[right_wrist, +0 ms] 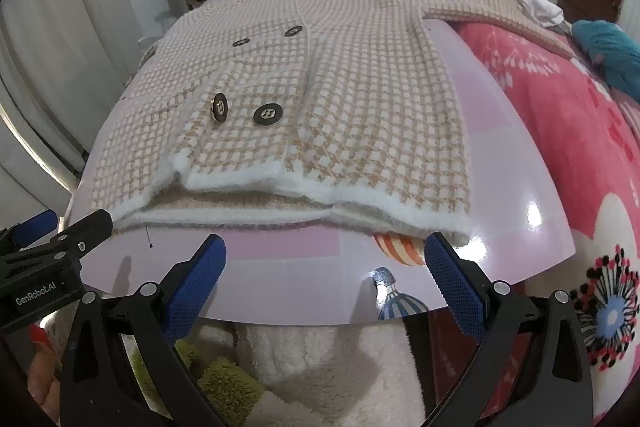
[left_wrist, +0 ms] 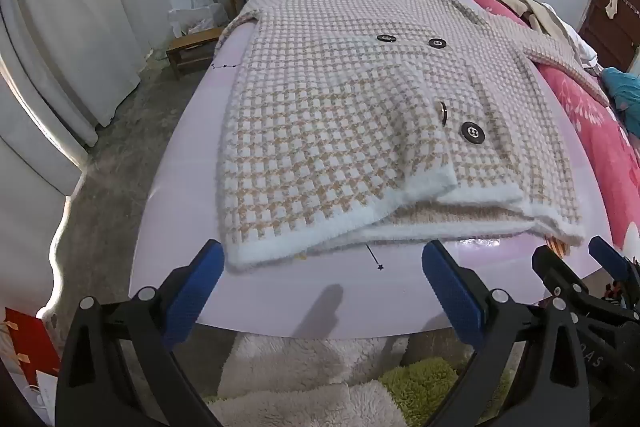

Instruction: Fold large clothes

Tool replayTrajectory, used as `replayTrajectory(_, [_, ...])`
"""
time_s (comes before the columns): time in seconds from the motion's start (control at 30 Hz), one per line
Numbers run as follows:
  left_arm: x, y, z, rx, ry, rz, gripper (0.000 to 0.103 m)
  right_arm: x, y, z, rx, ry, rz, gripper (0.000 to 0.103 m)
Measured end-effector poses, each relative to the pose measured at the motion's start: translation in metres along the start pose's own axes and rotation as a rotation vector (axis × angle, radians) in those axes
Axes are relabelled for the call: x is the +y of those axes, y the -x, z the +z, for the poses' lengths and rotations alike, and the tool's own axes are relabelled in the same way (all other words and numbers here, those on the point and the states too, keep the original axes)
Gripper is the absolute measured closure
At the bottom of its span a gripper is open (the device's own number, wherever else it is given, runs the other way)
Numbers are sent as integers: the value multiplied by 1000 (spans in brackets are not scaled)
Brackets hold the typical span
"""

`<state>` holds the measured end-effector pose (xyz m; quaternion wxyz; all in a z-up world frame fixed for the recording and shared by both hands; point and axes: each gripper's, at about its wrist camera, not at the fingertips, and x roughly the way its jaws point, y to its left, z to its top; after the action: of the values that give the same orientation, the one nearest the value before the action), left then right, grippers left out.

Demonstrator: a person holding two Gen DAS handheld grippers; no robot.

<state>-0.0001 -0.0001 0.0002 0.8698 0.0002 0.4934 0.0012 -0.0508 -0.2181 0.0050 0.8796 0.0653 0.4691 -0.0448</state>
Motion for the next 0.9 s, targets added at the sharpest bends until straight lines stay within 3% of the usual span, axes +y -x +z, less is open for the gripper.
replayTrajectory(0.9, [0,6,2,0,6,-21,6,-2,9,6,-13,2,-1,8])
